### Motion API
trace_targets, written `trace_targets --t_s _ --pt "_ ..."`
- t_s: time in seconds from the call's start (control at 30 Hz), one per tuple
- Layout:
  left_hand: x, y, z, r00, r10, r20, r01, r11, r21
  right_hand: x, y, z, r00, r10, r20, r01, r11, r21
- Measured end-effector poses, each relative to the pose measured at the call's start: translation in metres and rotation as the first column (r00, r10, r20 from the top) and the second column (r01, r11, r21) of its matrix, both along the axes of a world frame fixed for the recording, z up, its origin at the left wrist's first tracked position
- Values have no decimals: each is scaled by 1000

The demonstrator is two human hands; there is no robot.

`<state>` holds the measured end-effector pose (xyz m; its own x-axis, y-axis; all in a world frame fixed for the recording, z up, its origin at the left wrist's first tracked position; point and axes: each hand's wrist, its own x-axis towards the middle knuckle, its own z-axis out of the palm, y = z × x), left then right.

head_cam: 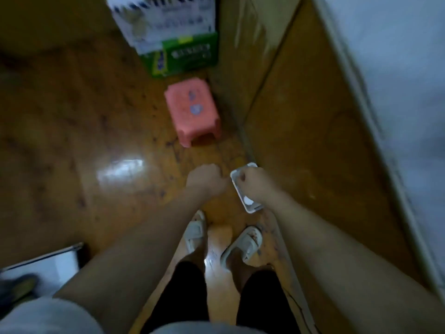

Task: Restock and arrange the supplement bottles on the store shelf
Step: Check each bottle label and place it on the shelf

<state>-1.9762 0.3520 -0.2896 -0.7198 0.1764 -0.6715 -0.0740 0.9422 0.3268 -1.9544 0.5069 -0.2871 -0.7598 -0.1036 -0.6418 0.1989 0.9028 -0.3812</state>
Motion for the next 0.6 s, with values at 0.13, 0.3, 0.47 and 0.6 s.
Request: trace_targets --t_s 0.13,0.3,0.47,0.6 --pt "20 -67 103 990 127 -68 -129 992 -17 -8 -59 104 982 180 -61 -179 983 29" --pt "86 -145 188 895 405 -184 -412 911 4 14 -126 189 908 360 -212 -372 928 -14" --pt "184 -189 238 725 626 -287 -656 754 -11 68 -186 233 759 563 -327 -609 791 -51" --pt "267 -214 266 559 750 -355 -802 598 1 117 -239 264 598 692 -405 -771 634 -55"
